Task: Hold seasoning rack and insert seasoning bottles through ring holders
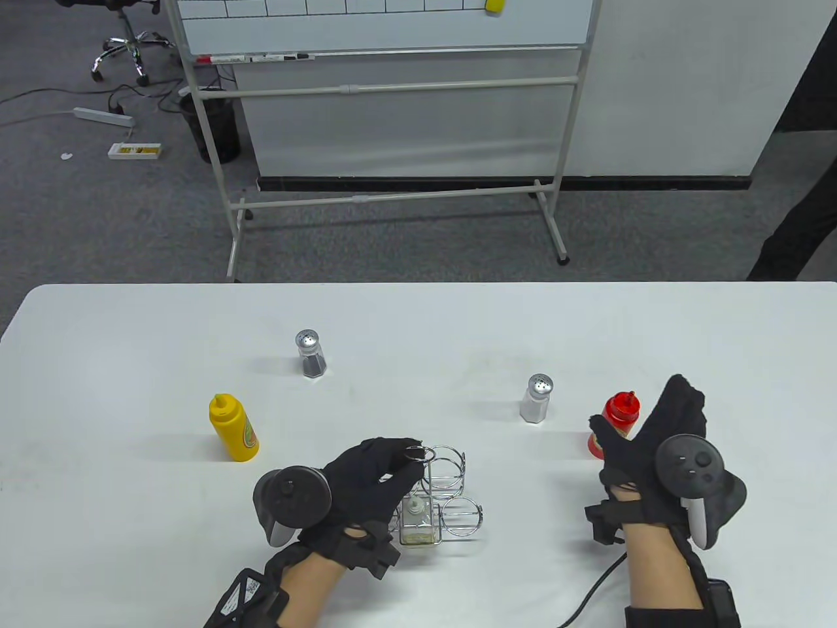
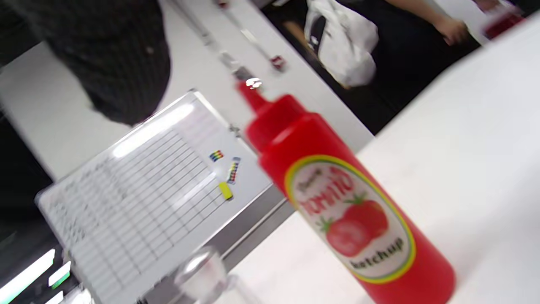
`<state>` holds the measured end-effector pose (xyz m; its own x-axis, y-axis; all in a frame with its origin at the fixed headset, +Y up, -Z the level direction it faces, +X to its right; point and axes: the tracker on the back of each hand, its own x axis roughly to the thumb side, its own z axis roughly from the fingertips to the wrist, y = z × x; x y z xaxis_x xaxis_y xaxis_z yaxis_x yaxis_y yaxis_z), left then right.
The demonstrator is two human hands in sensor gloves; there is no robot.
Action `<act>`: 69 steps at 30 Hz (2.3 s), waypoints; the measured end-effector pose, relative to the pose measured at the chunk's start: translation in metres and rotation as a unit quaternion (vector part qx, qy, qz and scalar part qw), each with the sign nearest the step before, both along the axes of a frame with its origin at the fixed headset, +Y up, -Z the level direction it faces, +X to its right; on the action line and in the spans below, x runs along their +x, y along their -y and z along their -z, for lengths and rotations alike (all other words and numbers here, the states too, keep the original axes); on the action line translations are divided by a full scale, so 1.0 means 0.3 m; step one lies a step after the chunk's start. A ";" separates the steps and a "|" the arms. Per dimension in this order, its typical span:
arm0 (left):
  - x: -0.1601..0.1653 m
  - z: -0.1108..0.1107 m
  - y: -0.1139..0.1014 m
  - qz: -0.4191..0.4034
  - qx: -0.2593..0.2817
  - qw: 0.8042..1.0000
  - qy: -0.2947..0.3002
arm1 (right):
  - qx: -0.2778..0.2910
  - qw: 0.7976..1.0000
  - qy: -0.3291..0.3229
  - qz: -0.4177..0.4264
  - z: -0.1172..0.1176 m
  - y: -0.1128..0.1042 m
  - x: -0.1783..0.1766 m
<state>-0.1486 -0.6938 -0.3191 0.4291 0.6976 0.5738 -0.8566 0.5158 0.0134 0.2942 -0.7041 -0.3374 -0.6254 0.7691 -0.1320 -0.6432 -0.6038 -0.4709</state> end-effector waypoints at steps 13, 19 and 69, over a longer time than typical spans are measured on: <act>-0.001 0.002 -0.002 0.010 -0.003 1.000 -0.005 | -0.034 0.992 0.028 0.121 0.101 0.161 0.055; -0.001 0.003 -0.002 0.012 -0.001 1.000 -0.004 | -0.026 0.997 0.037 0.061 0.091 0.137 0.025; 0.039 -0.020 -0.005 0.023 0.019 0.999 0.029 | -0.040 0.942 -0.326 -0.074 -0.067 -0.016 -0.547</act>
